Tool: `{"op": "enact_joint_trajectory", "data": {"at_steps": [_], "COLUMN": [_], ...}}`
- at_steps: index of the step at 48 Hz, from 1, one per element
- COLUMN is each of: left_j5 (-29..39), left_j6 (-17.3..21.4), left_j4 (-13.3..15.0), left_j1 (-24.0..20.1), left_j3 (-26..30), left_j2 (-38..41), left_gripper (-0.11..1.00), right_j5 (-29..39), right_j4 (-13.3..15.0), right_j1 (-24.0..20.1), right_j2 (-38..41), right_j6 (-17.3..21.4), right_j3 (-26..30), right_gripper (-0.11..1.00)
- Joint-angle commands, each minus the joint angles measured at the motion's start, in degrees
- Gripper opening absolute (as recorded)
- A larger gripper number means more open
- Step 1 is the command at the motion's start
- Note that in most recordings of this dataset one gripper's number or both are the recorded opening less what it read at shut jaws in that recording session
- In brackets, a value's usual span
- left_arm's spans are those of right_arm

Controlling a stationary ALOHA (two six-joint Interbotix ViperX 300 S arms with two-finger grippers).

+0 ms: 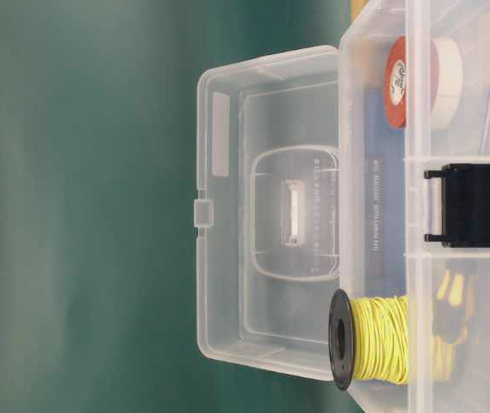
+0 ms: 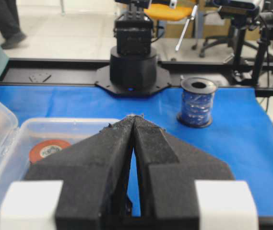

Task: Pick the screwdriver from the toolbox among several items.
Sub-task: 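Lower the right gripper over the yellow-black screwdriver in the toolbox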

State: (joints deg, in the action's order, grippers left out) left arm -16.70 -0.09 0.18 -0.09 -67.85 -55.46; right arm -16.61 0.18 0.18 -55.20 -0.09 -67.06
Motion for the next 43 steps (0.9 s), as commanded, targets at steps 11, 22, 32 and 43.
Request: {"op": "enact_joint_trajectory", "data": {"at_steps": [11, 22, 32, 43], "left_j5": [-0.09, -0.09, -0.70, -0.97], "left_j6": [-0.35, -0.44, -0.44, -0.53], "left_j4": [1.76, 1.76, 1.85, 1.85], "left_j1": [0.26, 0.35, 0.26, 0.26], "left_j3": [1.23, 1.14, 1.23, 1.14], "left_j2": [0.44, 0.70, 0.79, 0.88], "left_gripper": [0.00, 0.00, 0.00, 0.00], "right_j5": [11.07, 28.74, 41.22, 51.68], "right_j4": [-4.39, -6.15, -6.15, -6.15], "right_j1": [3.69, 9.23, 11.34, 11.34], "right_j2": [9.05, 24.96, 41.31, 56.07], "right_j6": [3.08, 9.49, 12.92, 13.45], "right_j3": [12.22, 26.98, 40.43, 54.23], "right_gripper": [0.00, 0.00, 0.03, 0.57]}}
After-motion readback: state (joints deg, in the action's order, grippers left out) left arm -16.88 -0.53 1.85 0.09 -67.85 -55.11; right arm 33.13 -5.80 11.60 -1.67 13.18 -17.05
